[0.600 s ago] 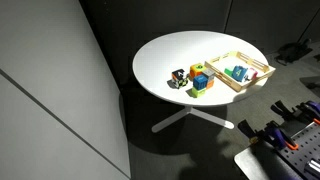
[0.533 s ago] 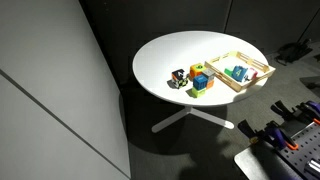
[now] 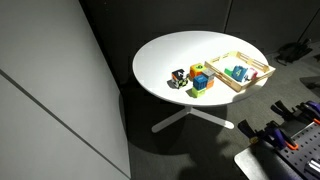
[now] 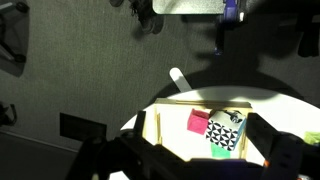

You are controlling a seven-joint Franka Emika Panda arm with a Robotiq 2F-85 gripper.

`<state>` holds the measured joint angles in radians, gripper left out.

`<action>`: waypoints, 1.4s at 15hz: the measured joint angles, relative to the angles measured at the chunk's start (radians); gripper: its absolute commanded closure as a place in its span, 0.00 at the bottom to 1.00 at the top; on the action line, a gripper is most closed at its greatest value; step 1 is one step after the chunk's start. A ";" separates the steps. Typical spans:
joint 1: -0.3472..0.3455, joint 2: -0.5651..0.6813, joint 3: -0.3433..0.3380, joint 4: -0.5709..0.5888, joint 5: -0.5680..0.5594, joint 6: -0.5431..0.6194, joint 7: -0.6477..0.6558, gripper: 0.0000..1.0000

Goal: Put the grey block in the crate

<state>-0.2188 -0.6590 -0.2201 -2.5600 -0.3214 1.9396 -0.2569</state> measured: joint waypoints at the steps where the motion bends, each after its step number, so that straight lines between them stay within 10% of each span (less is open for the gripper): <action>1: 0.006 0.003 0.000 -0.001 0.000 0.007 0.001 0.00; 21: 0.204 0.284 0.092 0.007 0.269 0.378 0.025 0.00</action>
<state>-0.0148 -0.3751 -0.1283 -2.5530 -0.0526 2.3175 -0.2322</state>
